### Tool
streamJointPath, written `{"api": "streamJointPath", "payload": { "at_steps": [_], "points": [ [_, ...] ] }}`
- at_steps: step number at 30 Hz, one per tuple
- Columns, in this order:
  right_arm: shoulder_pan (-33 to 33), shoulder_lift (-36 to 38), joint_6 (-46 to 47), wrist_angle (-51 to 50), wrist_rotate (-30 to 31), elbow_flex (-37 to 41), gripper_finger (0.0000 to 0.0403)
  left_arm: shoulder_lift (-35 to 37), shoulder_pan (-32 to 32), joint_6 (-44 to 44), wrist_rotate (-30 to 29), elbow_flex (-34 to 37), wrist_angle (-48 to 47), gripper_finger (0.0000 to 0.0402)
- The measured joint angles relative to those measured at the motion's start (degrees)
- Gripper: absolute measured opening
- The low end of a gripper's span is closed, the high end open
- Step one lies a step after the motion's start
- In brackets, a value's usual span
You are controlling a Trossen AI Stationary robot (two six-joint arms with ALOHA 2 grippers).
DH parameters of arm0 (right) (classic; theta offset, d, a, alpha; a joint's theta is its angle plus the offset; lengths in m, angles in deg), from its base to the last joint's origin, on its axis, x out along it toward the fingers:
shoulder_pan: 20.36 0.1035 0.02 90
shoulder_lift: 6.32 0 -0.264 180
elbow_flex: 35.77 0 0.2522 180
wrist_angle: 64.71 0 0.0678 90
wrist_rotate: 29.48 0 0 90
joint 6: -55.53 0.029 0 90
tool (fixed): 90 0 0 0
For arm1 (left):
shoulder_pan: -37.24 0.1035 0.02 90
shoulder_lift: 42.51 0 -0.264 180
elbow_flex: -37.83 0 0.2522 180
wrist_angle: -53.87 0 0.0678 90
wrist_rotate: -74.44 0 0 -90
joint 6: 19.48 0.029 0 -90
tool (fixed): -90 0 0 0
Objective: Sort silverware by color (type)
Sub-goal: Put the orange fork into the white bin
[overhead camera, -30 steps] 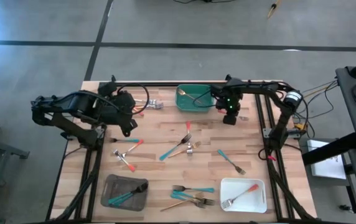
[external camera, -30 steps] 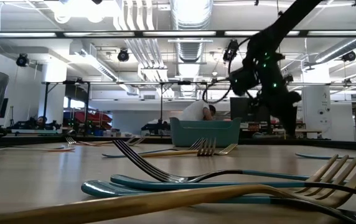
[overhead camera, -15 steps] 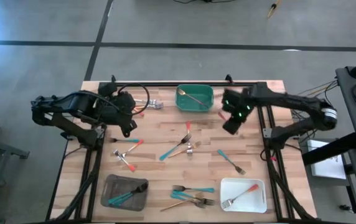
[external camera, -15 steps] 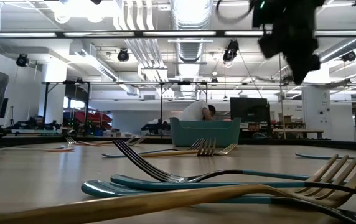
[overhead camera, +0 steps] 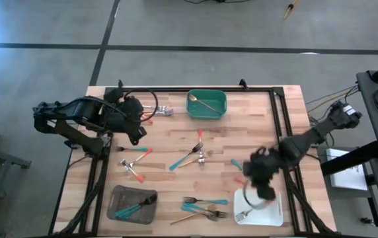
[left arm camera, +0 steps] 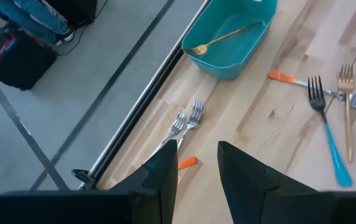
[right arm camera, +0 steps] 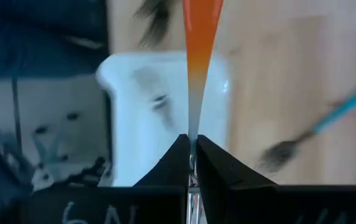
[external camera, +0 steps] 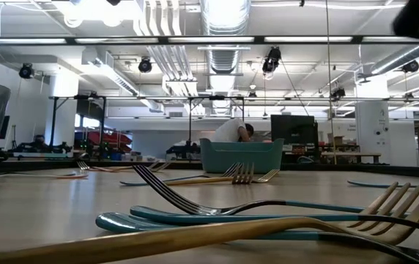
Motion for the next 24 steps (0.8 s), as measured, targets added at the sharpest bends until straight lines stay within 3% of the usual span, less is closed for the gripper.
{"api": "streamJointPath", "payload": {
  "at_steps": [8, 17, 24],
  "points": [
    [11.6, -6.5, 2.5, 4.0, 0.1, 0.0, 0.0009, 0.0, 0.0, -1.2, 0.0, 0.0, 4.7, 0.0098],
    [12.1, -13.9, 6.5, 4.1, -0.6, 0.0, 0.0027, 0.0, 0.0, -2.2, 3.2, 0.0, 9.6, 0.0098],
    [11.8, -15.6, 7.3, 4.0, -0.3, 0.0, 0.0048, 0.0, -0.2, -3.8, 6.3, 0.0, 9.6, 0.0098]
  ]
}}
